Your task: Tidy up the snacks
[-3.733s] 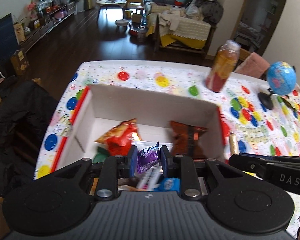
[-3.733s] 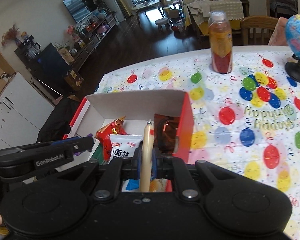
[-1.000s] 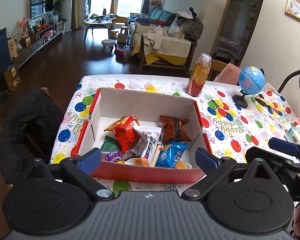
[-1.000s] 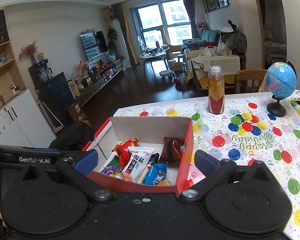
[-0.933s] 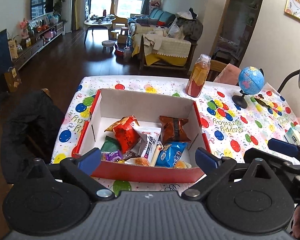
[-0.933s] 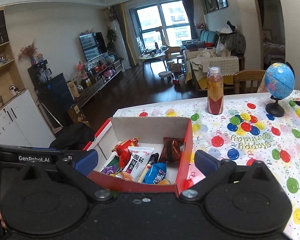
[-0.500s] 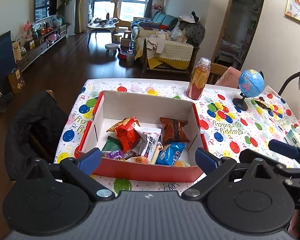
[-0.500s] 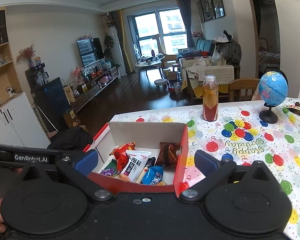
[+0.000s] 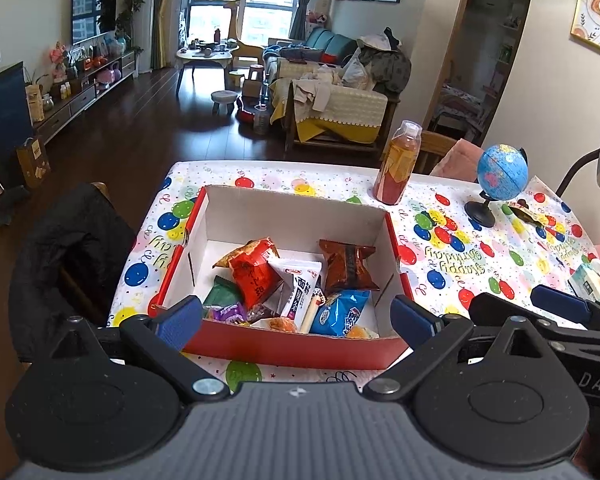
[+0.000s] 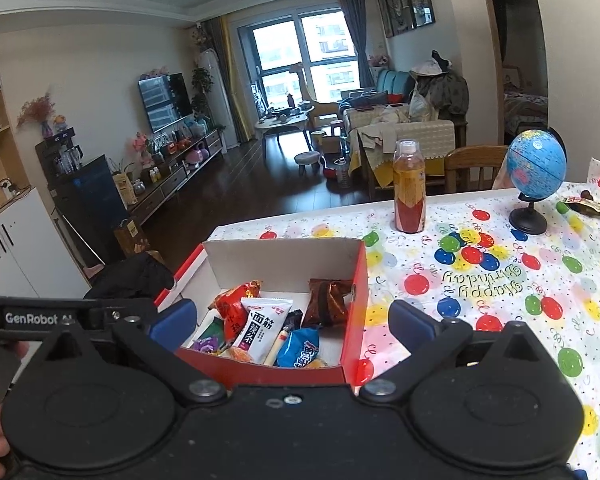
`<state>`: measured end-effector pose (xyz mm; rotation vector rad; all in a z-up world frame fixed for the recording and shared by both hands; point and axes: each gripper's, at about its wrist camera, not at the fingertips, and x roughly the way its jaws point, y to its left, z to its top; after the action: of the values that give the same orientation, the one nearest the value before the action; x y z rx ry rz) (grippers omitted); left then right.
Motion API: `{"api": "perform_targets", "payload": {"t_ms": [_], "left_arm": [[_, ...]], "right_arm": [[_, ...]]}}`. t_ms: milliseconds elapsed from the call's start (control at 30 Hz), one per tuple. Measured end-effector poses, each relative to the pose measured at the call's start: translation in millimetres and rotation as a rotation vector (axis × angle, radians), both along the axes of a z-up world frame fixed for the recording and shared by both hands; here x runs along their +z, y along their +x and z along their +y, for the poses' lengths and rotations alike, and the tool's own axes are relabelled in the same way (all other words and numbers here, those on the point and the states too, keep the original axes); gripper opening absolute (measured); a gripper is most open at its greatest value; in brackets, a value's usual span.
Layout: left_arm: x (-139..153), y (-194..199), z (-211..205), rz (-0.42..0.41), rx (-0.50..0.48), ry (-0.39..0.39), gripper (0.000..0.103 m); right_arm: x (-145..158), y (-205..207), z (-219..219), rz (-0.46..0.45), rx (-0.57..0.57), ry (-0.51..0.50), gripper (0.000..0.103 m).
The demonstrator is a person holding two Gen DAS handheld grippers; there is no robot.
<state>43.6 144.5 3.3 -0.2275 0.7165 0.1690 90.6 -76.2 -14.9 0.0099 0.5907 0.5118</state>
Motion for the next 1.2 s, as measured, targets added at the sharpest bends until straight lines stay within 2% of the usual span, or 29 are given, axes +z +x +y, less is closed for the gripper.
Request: {"api": "perform_targets", "payload": {"t_ms": [400, 1200], "left_arm": [[3, -4, -1, -0.028, 0.004, 0.011, 0.101], [7, -14, -4, -0.044, -0.014, 0.008, 0.101]], "right_arm": [[-1, 6, -4, 0.022, -0.056, 0.015, 0.102], [0, -1, -8, 0.019, -0.069, 0.023, 0.102]]}}
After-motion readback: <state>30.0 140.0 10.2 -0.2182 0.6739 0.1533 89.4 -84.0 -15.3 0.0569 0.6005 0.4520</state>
